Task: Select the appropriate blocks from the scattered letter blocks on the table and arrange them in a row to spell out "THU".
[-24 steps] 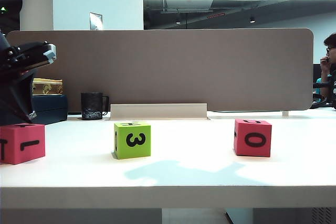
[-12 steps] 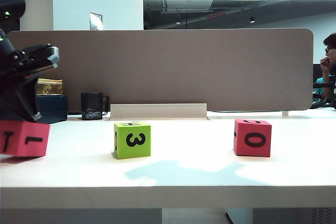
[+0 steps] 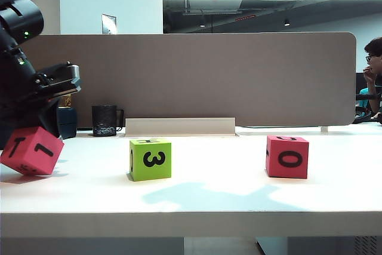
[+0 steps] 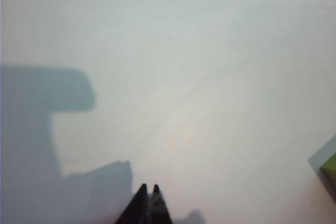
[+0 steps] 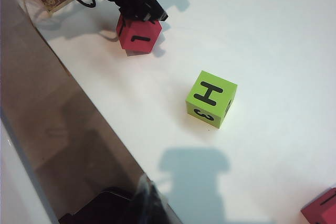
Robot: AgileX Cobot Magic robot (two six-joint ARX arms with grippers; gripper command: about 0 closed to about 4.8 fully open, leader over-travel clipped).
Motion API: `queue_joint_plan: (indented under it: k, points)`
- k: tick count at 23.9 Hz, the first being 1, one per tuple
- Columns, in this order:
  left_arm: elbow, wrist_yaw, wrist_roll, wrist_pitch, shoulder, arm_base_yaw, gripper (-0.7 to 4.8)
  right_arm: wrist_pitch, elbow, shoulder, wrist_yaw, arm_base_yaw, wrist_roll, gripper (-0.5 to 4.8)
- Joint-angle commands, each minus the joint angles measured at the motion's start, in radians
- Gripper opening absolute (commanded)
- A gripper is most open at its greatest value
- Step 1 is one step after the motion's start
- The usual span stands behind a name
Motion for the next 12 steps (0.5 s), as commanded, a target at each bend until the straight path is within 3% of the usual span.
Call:
queue_joint_plan:
  k: [1, 6, 12]
  points:
    - [0.066, 0.008, -0.002, -0.011, 0.023, -0.002, -0.06, 0.015, 0.006, 0.002, 0.001, 0.002, -0.003, -0.05]
    - [0.195, 0.008, -0.001, -0.042, 0.046, -0.003, -0.06, 0.016, 0.006, 0.008, 0.005, 0.002, -0.003, -0.05]
    - [0.303, 0.001, 0.039, -0.378, 0.045, -0.011, -0.06, 0.007, 0.006, 0.008, 0.026, 0.002, -0.003, -0.05]
